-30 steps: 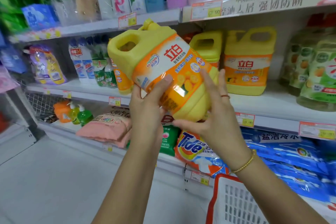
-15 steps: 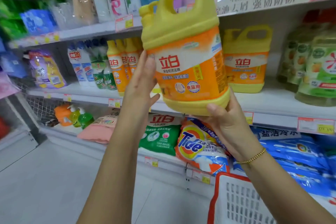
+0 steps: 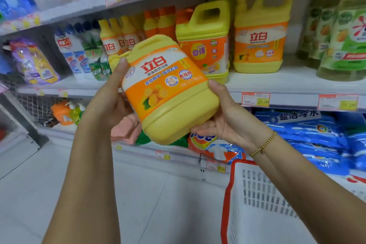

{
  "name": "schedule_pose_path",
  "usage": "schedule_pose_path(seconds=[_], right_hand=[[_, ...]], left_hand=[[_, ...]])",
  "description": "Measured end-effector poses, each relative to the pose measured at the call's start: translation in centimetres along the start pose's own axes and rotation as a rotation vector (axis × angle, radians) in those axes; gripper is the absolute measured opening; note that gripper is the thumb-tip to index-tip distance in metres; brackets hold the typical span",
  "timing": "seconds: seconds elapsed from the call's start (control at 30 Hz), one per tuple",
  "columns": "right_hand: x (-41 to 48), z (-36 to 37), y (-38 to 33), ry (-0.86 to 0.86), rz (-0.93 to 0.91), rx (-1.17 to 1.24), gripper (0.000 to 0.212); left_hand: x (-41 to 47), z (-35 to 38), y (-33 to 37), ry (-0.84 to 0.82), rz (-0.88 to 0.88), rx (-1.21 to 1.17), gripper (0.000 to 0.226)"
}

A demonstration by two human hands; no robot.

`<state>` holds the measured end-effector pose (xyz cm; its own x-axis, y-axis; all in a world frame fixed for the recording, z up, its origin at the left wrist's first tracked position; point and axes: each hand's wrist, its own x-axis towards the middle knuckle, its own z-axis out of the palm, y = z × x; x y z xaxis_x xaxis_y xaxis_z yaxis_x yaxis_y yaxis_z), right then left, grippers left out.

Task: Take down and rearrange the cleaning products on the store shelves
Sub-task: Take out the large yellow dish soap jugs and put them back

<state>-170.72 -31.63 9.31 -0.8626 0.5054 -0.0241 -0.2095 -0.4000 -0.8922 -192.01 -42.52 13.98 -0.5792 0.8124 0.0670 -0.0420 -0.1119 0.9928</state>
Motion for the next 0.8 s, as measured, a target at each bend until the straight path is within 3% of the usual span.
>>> schedule_pose_path(seconds=[0.1, 0.27, 0.33, 0.5, 0.63, 0.73, 0.8], right_hand=[[0.4, 0.0, 0.4, 0.015, 0.057, -0.036, 0.065], [1.3, -0.8, 2.0, 0.022, 0.207, -0.024, 0.053], [2.0, -1.4, 3.1, 0.004, 0.29, -0.075, 0.058], [3.8, -3.9, 7.1, -0.075, 0.461, -0.39, 0.048], [5.8, -4.7, 9.7, 0.013, 0.326, -0.534, 0.038], [7.0, -5.7, 10.5, 0.127, 0.176, -0.634, 0.066], [7.3, -6.5, 11.3, 0.144, 0.177, -0.724, 0.077]], left_hand=[[0.4, -1.1, -0.8, 0.0, -0.097, 0.044, 0.072], [0.5, -2.4, -2.7, 0.042, -0.205, 0.111, 0.05], [0.4, -3.3, -3.6, 0.022, -0.231, 0.145, 0.06], [-0.7, -3.5, -6.0, 0.115, -0.06, 0.363, 0.073], [-1.6, -2.5, -10.6, 0.076, 0.043, 0.543, 0.077], [-2.3, -2.1, -15.2, 0.02, 0.047, 0.657, 0.068], [-2.5, -2.3, -18.5, -0.017, 0.0, 0.716, 0.073]])
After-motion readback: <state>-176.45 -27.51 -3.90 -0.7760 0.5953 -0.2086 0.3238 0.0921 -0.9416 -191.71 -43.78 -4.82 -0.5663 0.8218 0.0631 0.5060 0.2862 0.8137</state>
